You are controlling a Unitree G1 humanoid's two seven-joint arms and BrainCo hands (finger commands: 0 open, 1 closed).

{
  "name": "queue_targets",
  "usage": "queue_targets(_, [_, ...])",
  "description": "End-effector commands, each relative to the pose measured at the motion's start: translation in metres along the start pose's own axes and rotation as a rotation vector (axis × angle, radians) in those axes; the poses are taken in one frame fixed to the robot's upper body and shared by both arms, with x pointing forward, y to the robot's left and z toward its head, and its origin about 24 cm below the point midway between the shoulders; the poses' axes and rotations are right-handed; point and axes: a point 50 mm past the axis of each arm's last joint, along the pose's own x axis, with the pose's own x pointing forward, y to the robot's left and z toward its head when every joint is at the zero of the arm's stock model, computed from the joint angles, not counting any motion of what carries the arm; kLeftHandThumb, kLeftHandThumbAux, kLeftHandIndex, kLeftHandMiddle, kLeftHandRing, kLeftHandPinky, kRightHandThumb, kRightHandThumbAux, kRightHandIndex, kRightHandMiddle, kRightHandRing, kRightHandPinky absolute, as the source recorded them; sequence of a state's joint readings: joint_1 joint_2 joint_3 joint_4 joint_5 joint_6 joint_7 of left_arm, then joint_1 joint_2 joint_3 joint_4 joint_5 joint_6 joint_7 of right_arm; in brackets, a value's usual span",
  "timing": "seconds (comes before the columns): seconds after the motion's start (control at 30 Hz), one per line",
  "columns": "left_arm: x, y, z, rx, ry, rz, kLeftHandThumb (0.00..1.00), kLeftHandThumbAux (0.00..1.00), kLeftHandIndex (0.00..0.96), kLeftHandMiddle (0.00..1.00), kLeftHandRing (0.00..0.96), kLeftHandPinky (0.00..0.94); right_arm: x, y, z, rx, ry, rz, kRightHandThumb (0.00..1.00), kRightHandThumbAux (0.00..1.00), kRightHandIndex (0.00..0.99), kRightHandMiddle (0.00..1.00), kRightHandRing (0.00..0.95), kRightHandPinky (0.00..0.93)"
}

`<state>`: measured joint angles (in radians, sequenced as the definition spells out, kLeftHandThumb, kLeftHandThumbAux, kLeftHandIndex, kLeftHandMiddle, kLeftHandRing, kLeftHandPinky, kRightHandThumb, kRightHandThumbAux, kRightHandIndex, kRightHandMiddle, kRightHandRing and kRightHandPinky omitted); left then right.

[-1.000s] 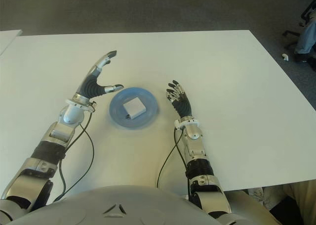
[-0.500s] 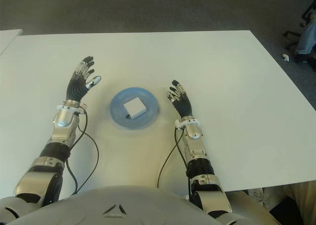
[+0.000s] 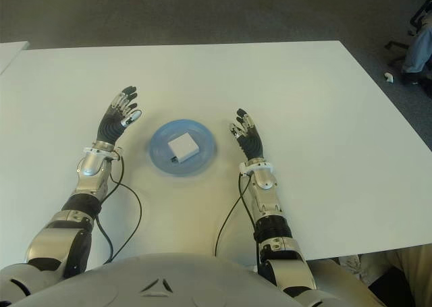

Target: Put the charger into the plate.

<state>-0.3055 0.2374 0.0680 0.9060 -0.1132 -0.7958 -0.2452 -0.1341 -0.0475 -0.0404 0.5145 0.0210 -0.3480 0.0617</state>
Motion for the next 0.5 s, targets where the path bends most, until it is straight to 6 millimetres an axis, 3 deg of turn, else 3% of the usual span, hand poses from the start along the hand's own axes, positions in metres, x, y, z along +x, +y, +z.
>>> queue_targets(0.03, [-0.005, 0.0, -0.008, 0.019, 0.045, -0.03, 0.021, 0.476, 0.0, 0.0, 0.0, 0.0, -0.005, -0.003, -0.01, 0.011, 0.046, -0.032, 0.061, 0.587, 0.0, 0.0, 0.001, 0.036])
queue_targets(0.5, [-0.008, 0.003, -0.021, 0.026, 0.141, -0.088, 0.065, 0.458, 0.0, 0.0, 0.0, 0.0, -0.004, -0.004, -0.012, 0.012, 0.04, -0.067, 0.129, 0.643, 0.0, 0.0, 0.0, 0.045])
